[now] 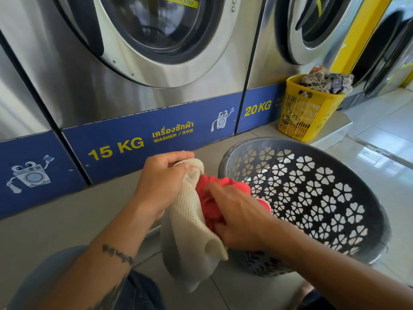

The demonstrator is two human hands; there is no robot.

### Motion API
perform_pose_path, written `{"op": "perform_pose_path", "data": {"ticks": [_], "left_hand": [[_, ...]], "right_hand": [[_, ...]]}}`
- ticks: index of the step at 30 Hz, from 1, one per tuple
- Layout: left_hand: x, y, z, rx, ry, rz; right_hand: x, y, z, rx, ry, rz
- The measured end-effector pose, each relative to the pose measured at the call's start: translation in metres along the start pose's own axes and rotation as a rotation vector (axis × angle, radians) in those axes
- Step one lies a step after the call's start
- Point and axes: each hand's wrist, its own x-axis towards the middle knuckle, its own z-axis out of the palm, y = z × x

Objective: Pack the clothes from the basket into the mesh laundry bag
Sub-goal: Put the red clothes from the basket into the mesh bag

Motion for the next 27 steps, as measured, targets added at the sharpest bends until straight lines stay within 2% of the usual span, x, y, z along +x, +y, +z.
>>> {"op": "perform_pose_path", "data": {"ticks": [3, 5, 7, 8, 10, 12, 13, 14, 17, 19, 25, 27], "left_hand": [[-0.001, -0.003, -0.002, 0.016, -0.012, 0.022], [0.001, -0.003, -0.003, 0.015, 0.001, 0.024], [0.002, -0.003, -0.005, 0.005, 0.013, 0.02], [0.002, -0.003, -0.005, 0.0, 0.012, 0.022], [0.002, -0.002, -0.006, -0.005, 0.011, 0.031], [0.001, -0.002, -0.005, -0.001, 0.008, 0.042], [0.001, -0.002, -0.004, 0.003, 0.006, 0.046], [0.001, -0.003, -0.004, 0.009, 0.004, 0.05], [0.0, -0.003, -0.004, 0.026, -0.003, 0.055], [-0.001, -0.002, -0.003, 0.029, 0.001, 0.045], [-0.002, -0.002, -0.001, -0.012, 0.008, 0.038], [0.0, -0.001, -0.001, -0.037, 0.026, 0.038]], "right_hand": [[-0.001, 0.01, -0.001, 0.028, -0.232, -0.114], [0.002, 0.018, -0.016, 0.187, -0.164, -0.058], [-0.001, 0.037, -0.027, 0.29, -0.006, 0.09], [-0.002, 0.046, -0.03, 0.241, 0.027, 0.16], [-0.008, 0.061, -0.028, 0.224, -0.112, 0.364], [-0.013, 0.068, -0.018, 0.604, -0.269, 0.537], [-0.014, 0.068, -0.011, 0.763, -0.282, 0.575], [-0.014, 0.069, -0.005, 0.786, -0.24, 0.566], [-0.009, 0.064, -0.001, 0.434, -0.146, 0.441], [-0.005, 0.056, -0.012, 0.294, -0.108, 0.373], [0.005, 0.012, -0.031, 0.154, 0.395, 0.262], [0.004, -0.003, -0.017, 0.147, 0.422, 0.202]]}}
